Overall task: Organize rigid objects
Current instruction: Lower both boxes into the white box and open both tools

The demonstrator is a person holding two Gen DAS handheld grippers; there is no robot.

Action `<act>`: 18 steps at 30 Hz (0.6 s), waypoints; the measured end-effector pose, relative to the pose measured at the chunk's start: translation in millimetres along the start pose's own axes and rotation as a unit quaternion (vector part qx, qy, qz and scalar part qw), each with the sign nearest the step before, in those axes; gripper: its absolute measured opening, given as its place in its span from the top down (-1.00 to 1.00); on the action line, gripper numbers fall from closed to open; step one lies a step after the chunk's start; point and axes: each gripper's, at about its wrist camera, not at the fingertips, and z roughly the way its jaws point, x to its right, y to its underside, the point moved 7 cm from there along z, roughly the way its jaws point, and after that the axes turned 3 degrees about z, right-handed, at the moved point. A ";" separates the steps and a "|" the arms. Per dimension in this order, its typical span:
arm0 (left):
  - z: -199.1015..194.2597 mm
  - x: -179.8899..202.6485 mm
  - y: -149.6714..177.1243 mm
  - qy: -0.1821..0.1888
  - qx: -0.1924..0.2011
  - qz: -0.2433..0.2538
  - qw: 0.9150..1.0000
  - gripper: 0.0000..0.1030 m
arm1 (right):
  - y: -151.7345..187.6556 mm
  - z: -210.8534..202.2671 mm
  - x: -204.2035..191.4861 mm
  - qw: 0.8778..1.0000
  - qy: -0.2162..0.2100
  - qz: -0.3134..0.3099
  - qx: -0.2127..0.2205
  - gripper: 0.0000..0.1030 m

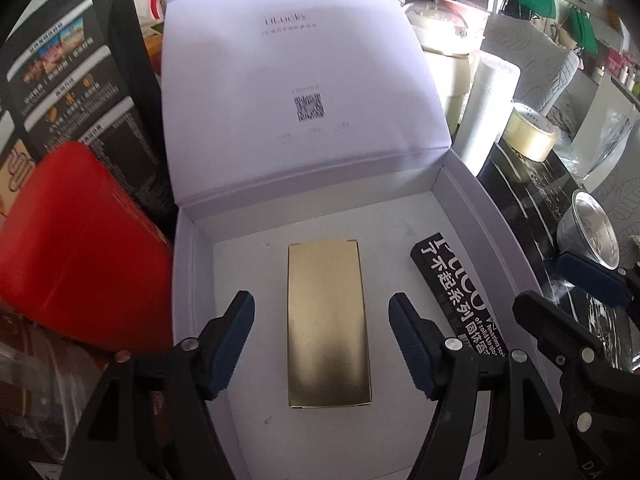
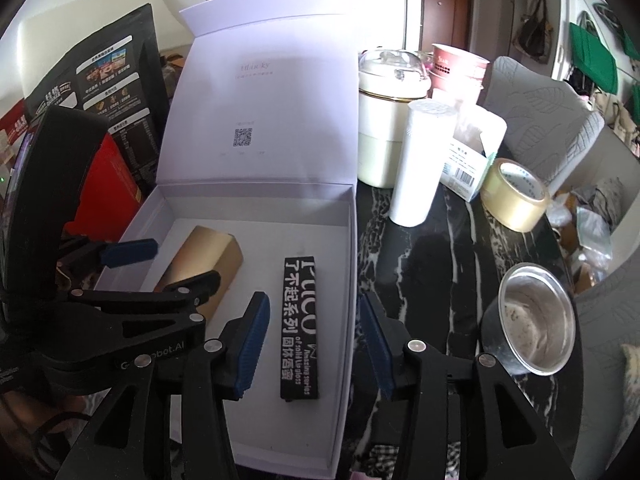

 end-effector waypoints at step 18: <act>-69.1 7.3 -7.2 -0.002 0.054 0.009 0.998 -0.35 | -3.3 -62.5 4.1 0.999 0.009 0.008 0.044 0.07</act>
